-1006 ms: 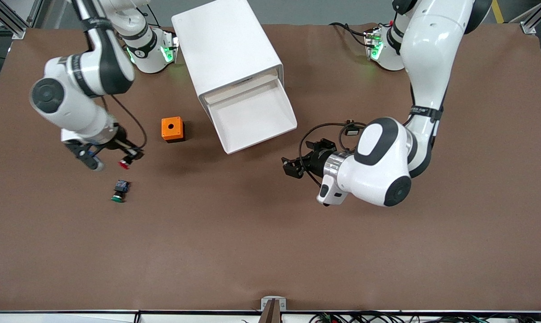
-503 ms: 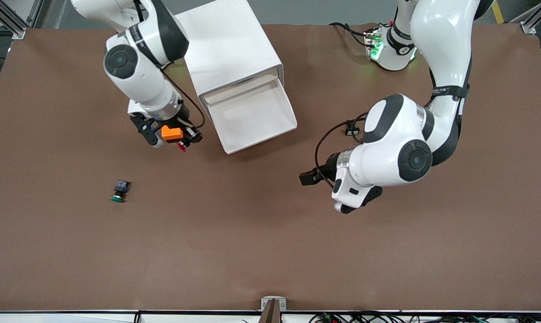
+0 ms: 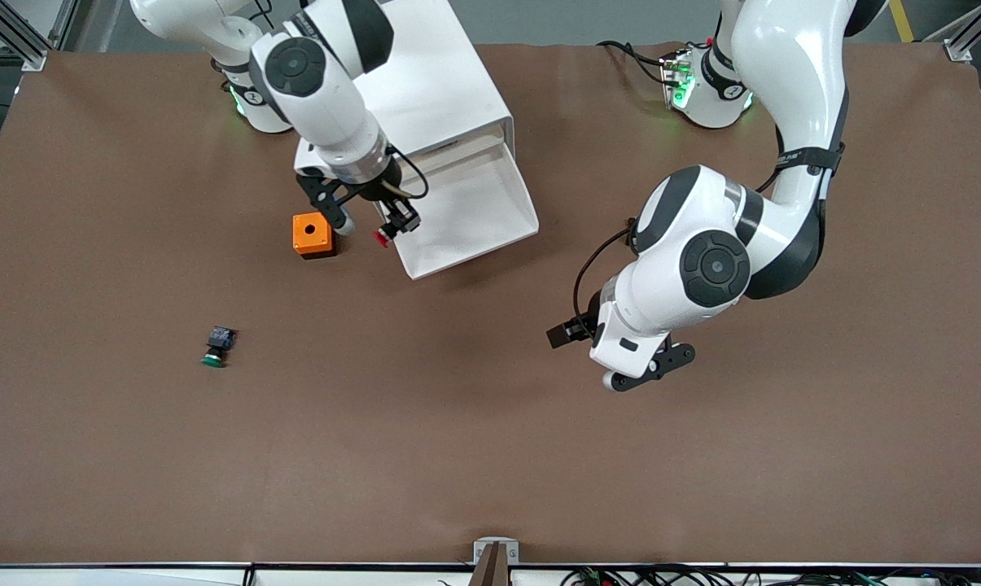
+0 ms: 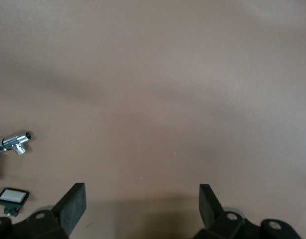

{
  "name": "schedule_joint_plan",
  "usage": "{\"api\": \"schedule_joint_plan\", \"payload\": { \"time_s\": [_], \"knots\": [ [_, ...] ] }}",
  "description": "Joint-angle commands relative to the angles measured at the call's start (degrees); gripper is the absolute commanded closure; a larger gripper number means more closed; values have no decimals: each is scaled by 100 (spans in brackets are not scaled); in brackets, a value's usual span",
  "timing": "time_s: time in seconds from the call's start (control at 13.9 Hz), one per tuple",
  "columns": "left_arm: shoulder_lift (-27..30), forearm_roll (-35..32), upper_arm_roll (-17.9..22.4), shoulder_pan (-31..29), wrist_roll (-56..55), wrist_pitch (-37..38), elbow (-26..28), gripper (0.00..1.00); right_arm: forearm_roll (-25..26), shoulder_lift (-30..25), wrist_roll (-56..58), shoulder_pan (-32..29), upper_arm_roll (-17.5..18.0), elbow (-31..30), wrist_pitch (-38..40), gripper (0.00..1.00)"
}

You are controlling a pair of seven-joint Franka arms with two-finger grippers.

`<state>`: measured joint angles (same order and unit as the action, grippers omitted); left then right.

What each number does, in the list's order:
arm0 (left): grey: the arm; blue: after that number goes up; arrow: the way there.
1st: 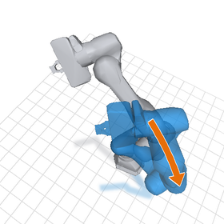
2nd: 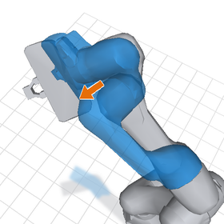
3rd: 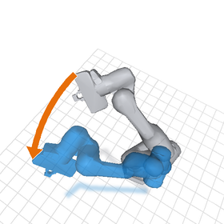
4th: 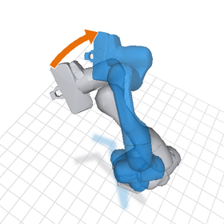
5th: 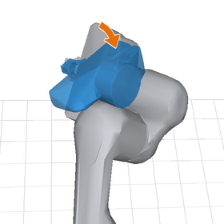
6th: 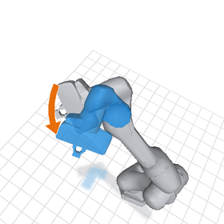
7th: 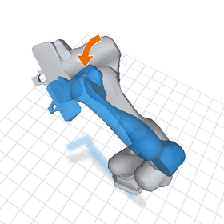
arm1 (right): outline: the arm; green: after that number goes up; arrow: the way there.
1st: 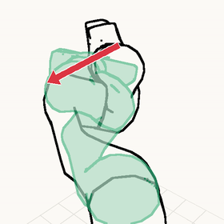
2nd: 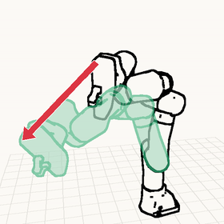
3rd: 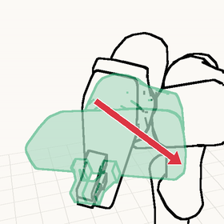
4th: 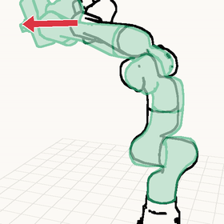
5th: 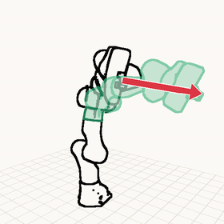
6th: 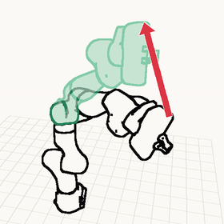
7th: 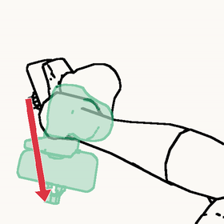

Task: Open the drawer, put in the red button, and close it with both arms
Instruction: 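Lower the red button into the open drawer and open the right gripper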

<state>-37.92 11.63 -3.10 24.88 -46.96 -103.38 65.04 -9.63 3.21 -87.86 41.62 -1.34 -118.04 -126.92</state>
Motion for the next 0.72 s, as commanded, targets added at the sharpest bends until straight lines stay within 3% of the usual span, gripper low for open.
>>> {"api": "schedule_joint_plan", "payload": {
  "time_s": [0.0,0.14,0.29,0.65],
  "knots": [
    [101,-231,11,-9,3,-174,140,0,-65,328,-555,434,-86,88,-332,100],
    [110,-275,11,26,29,-252,202,0,-39,504,-784,610,-86,114,-499,100],
    [83,-853,-33,70,47,-367,219,0,-39,732,-995,689,-86,315,-500,100],
    [30,-1023,-33,289,-442,-350,246,0,-12,1322,-1392,760,-86,887,-447,100]
  ]
}}
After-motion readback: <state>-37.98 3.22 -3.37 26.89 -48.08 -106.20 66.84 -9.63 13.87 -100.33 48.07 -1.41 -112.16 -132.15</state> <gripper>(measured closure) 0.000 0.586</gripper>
